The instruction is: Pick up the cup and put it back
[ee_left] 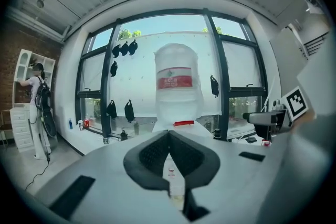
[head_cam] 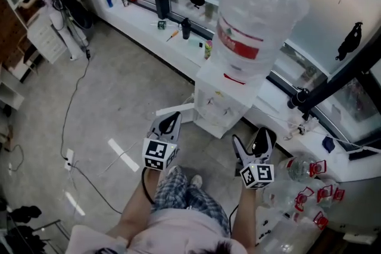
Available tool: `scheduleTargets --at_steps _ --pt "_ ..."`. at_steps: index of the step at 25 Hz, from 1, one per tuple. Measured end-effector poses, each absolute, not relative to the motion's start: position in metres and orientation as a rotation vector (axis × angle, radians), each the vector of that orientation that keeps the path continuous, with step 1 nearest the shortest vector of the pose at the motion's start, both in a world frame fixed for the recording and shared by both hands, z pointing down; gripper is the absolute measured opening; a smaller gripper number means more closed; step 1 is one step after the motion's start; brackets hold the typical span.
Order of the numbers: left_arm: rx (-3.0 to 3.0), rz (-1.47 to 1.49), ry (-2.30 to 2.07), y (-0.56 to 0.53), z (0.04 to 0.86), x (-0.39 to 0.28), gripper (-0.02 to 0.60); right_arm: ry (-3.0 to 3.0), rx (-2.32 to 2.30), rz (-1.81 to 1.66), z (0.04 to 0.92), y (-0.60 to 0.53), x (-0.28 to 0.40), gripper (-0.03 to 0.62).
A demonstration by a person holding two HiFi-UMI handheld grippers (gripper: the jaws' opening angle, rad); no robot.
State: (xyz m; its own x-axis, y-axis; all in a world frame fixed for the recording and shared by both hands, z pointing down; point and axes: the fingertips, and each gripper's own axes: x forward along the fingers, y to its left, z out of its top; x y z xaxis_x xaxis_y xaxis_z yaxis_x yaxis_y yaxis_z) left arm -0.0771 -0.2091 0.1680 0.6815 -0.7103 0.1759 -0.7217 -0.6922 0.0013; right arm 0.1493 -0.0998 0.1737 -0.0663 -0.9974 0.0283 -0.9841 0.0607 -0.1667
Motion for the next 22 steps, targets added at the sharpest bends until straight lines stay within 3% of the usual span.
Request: scheduleTargets --at_steps 9,22 --pt "2.911 0.295 -1.019 -0.257 0.234 -0.046 0.025 2.111 -2.188 -0.211 0.238 -0.128 0.153 0.517" --pt "2.992 0.393 -0.811 -0.293 0.427 -0.014 0.025 2.107 -2.243 -0.308 0.444 -0.164 0.159 0.517"
